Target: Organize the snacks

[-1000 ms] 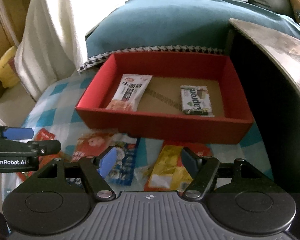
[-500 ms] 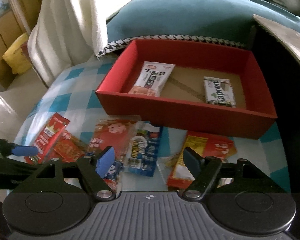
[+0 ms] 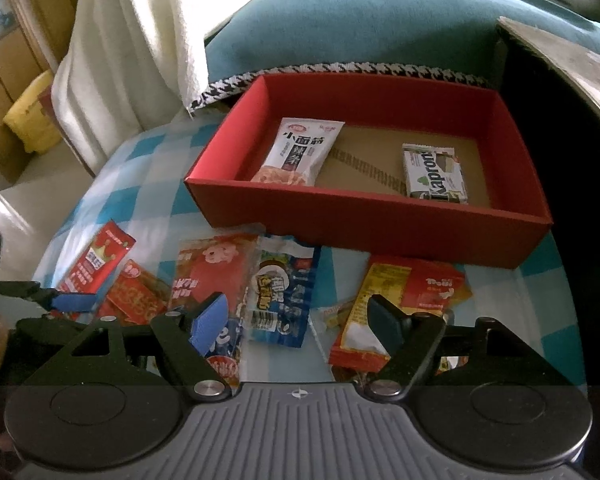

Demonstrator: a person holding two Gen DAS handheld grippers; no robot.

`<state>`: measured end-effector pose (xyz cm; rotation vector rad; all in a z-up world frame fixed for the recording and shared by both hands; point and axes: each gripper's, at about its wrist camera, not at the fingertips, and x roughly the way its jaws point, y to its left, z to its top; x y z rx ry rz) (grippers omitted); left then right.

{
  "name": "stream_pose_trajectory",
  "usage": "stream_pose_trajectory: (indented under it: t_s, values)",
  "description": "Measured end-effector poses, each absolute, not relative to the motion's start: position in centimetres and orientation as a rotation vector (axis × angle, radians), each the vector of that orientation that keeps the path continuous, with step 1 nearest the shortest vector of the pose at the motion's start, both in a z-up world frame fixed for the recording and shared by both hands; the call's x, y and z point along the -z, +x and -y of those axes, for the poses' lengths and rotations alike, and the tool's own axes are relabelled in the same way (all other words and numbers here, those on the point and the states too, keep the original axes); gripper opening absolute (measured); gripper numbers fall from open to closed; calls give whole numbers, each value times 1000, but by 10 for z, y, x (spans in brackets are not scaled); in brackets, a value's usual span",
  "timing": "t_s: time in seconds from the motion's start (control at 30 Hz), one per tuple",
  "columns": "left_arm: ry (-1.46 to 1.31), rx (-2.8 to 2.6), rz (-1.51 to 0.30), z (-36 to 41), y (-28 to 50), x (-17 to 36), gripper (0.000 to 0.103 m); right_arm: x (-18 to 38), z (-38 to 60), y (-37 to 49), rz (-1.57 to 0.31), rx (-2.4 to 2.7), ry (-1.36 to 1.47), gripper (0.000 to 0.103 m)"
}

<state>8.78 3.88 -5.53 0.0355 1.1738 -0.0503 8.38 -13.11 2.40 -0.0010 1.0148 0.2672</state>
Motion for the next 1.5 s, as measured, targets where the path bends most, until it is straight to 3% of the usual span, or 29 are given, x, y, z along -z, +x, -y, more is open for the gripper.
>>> stream_pose_trajectory:
  t_s: [0.5,0.73,0.9,1.1,1.27,1.37,1.43,1.5]
  values:
    - [-43,133,-1260,-54,41,51,63,-2,79,87,-1078,-348,-98,80]
    - [-44,145,-1265,-61,41,54,64,24,38,84,-1063,-393,-307,83]
    - [-34,147,-1269,-60,41,53,64,19,42,75,-1088,-403,-319,63]
    - [-11,179,-1276,-52,36,52,64,14,71,50,-1154,-375,-250,61]
    - [43,211,-1282,-37,34,54,68,14,93,26,-1181,-341,-249,61]
    - [72,206,-1280,-34,34,54,69,19,98,24,-1190,-330,-238,70]
    - [77,199,-1280,-33,33,56,73,20,99,25,-1184,-343,-230,71]
    - [90,187,-1277,-33,34,58,82,22,99,26,-1177,-348,-236,78]
